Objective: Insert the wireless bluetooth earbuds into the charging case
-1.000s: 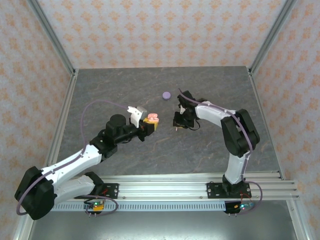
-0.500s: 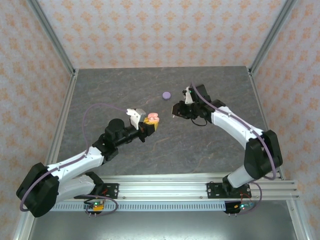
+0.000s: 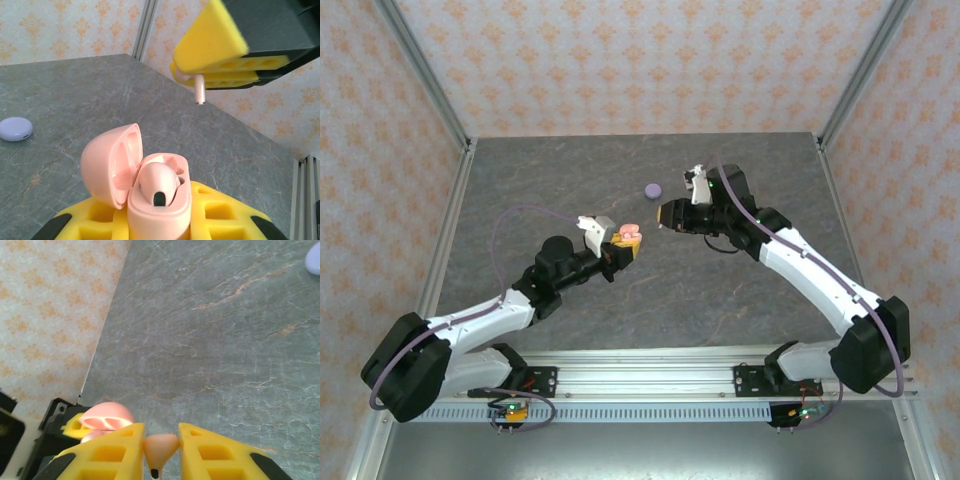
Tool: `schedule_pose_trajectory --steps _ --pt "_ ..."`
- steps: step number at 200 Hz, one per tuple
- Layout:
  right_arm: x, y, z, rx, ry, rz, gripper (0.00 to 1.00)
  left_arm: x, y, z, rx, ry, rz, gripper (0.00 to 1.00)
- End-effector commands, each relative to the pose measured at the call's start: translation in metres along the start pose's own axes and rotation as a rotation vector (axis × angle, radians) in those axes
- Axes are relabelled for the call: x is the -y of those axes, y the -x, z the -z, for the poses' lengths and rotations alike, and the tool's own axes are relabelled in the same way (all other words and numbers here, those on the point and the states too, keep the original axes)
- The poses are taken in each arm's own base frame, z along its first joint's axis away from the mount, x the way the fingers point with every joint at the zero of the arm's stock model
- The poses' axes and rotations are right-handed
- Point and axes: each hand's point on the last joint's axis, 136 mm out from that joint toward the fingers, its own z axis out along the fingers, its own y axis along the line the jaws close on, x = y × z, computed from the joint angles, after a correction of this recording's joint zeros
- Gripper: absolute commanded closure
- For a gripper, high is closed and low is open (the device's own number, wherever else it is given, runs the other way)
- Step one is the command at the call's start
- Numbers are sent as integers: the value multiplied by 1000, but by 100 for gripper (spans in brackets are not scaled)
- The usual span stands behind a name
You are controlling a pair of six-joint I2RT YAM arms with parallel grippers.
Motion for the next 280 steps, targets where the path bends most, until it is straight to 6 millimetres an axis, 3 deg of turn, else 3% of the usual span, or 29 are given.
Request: schedule_pose_trajectory --steps 1,111,280 --pt "-29 17 14 62 42 83 77 9 24 -2 68 -39 -39 98" --pt "-53 8 -1 28 58 138 76 16 29 -9 65 -70 -30 98" --pt "-47 1 -19 -17 24 147 77 21 35 -12 63 -95 -15 97"
